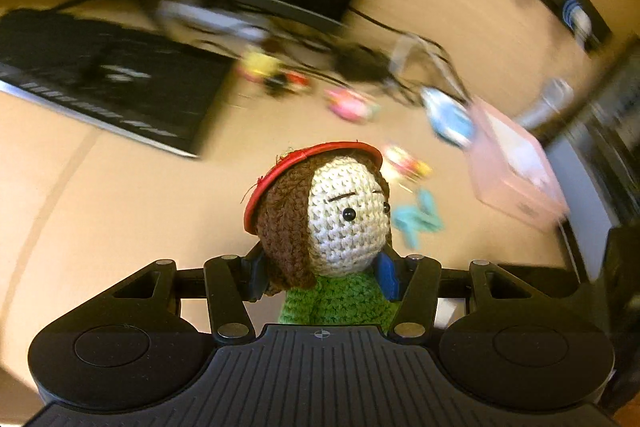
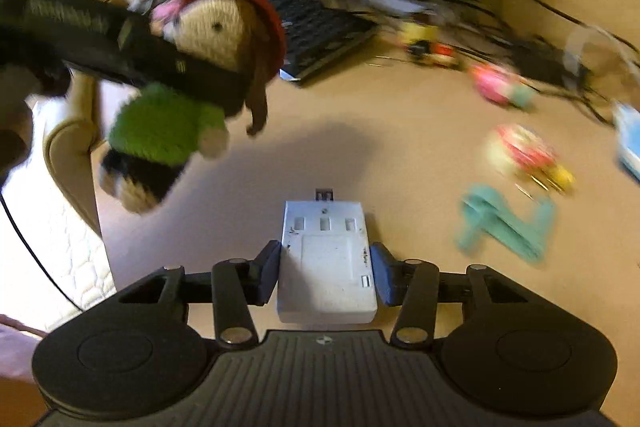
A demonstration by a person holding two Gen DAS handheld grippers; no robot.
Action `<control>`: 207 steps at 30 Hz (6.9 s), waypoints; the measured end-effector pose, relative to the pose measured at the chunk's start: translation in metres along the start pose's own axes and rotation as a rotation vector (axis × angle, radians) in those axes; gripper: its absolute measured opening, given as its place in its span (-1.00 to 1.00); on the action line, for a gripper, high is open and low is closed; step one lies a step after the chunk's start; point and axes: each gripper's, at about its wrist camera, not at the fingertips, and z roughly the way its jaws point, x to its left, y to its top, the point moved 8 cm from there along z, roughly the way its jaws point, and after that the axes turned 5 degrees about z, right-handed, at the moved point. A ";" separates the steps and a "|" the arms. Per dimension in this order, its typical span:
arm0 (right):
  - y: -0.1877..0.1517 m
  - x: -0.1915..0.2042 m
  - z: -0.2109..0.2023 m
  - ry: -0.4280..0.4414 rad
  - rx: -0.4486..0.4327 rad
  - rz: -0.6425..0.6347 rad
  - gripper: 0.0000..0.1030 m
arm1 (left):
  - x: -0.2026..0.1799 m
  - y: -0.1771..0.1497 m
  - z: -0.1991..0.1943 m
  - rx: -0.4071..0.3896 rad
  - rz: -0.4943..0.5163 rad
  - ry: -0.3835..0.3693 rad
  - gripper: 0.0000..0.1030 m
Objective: Organize objects
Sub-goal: 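Grasp the white rectangular device with the right tool while the left tool carries the doll, then lower the crochet doll into the pink box and open the left tool, then lower the white device into the pink box and open the right tool, then grasp the blue packet with the left tool, then grasp the gold figurine with brown cap using the right tool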
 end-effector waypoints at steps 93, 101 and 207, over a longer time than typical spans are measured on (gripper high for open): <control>0.001 -0.277 -0.206 -0.571 -0.444 0.452 -0.06 | -0.196 0.102 0.145 -0.086 0.181 -0.172 0.06; 0.042 -0.314 -0.162 -0.543 -0.416 0.533 0.34 | -0.098 0.041 0.113 -0.004 0.075 -0.016 0.06; 0.054 -0.112 -0.108 -0.393 -0.329 0.221 -0.28 | -0.071 -0.007 0.039 0.118 0.113 -0.255 0.06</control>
